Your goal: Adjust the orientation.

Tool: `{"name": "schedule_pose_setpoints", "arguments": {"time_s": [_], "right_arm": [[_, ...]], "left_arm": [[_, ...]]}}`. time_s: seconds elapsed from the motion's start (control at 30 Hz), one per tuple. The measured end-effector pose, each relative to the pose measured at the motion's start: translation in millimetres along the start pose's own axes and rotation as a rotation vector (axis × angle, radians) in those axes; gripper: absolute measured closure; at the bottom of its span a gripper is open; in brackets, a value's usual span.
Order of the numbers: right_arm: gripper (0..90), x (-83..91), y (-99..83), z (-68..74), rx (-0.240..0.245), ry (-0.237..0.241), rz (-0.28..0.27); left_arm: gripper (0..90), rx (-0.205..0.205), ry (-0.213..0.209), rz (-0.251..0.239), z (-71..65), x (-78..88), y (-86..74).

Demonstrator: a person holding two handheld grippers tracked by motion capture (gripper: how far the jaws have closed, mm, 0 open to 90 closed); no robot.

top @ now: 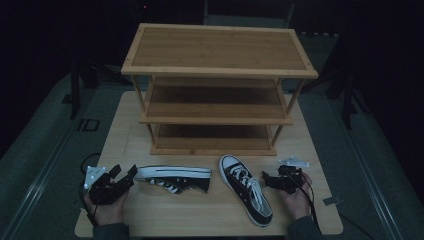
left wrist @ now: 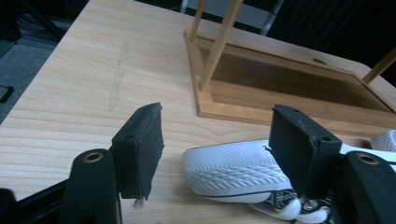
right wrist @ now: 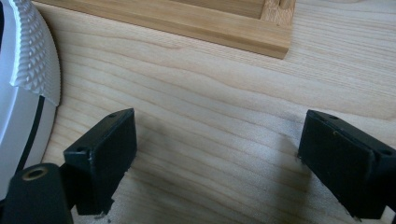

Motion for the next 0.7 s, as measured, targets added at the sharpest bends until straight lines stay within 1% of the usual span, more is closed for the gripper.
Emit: {"name": "schedule_pose_setpoints", "arguments": {"time_s": [0.07,0.17,0.2,0.23,0.37,0.47,0.6,0.7], "right_arm": [[11.2,0.0,0.0,0.0,0.001,0.000,0.000],[11.3,0.2,-0.1,0.0,0.000,0.000,0.000],[11.3,0.2,-0.1,0.0,0.000,0.000,0.000],[11.3,0.2,-0.1,-0.1,0.000,0.000,0.000],[11.4,0.2,-0.1,0.0,0.000,0.000,0.000],[11.4,0.2,-0.1,-0.1,0.000,0.000,0.000],[11.9,0.2,-0.1,0.0,0.000,0.000,0.000],[12.8,0.4,0.1,0.5,0.003,0.003,-0.004]], "left_arm": [[37.8,-0.019,-0.013,0.001,-4.4,1.7,0.4],[39.0,-0.024,-0.017,0.001,-6.8,2.7,0.7],[39.0,-0.059,-0.031,-0.007,-15.4,7.3,2.0],[40.8,-0.070,-0.036,-0.005,-18.5,8.7,1.8],[45.3,-0.099,-0.082,0.001,-34.4,12.0,-1.6],[48.5,-0.127,-0.121,0.021,-49.1,10.8,-6.7],[51.2,-0.186,-0.170,0.053,-69.9,7.1,-15.2],[54.2,-0.230,-0.214,0.094,-84.7,2.8,-26.4]]}}
Point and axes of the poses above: each handheld gripper's, and its own axes: x roughly backward along the jaws, y roughly out of its top, z roughly to its left, the point moved 9 cm from there along -x, roughly forward along the jaws, and after that the axes turned 3 degrees about x, right-handed, at the moved point
